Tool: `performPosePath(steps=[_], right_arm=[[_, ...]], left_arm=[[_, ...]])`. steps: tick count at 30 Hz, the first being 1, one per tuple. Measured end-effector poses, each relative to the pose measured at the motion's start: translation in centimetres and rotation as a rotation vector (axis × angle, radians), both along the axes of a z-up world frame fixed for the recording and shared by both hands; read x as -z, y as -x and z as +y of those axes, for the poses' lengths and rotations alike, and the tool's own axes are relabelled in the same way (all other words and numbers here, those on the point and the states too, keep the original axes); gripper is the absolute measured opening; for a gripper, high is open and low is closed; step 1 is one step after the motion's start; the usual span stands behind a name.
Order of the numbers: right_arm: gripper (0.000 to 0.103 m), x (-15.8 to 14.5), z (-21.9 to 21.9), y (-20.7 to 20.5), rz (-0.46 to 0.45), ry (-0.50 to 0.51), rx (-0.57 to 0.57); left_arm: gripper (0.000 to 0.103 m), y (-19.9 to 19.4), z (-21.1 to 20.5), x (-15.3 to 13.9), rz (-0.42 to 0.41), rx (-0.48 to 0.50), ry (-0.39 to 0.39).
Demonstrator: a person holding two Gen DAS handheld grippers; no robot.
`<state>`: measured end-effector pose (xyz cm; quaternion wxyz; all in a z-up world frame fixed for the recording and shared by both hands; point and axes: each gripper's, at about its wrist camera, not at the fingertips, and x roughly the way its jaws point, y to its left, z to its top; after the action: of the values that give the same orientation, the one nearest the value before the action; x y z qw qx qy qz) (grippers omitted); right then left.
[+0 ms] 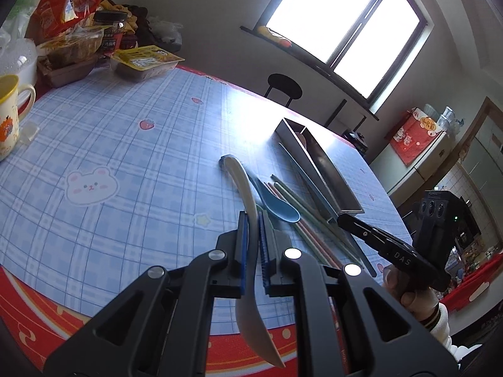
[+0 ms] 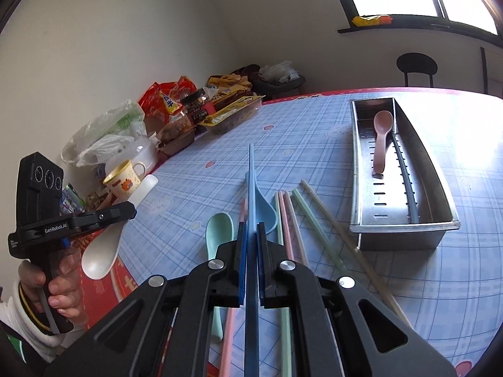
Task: Organize utensils
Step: 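Carry the white spoon with the left tool into the steel tray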
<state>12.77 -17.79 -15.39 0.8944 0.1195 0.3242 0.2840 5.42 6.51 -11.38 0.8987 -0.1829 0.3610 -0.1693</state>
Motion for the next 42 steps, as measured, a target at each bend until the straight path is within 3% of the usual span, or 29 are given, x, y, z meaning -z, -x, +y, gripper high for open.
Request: performPosePath(steps=[7, 13, 20, 30, 42], right_arm=[[0.006, -2.7, -3.6, -2.2, -0.036, -0.040, 0.093], [0.006, -5.4, -7.1, -6.8, -0.081, -0.100, 0.270], [0.006, -2.1, -9.6, -9.8, 0.006, -0.124, 0.362], [0.006, 1.5, -10.7, -12.0, 0.121, -0.123, 0.444], [0.006, 2.5, -9.3, -13.4, 0.149, -0.064, 0.461]], left_arm=[[0.011, -2.0, -2.3, -1.8, -0.011, 0.029, 0.003], [0.011, -5.9, -5.5, -3.6, -0.021, 0.053, 0.008], [0.011, -11.8, -11.3, -4.6, -0.013, 0.114, -0.016], [0.011, -21.9, -20.0, -1.8, 0.076, 0.217, 0.026], [0.011, -27.3, -21.8, 2.9, 0.171, 0.213, 0.015]])
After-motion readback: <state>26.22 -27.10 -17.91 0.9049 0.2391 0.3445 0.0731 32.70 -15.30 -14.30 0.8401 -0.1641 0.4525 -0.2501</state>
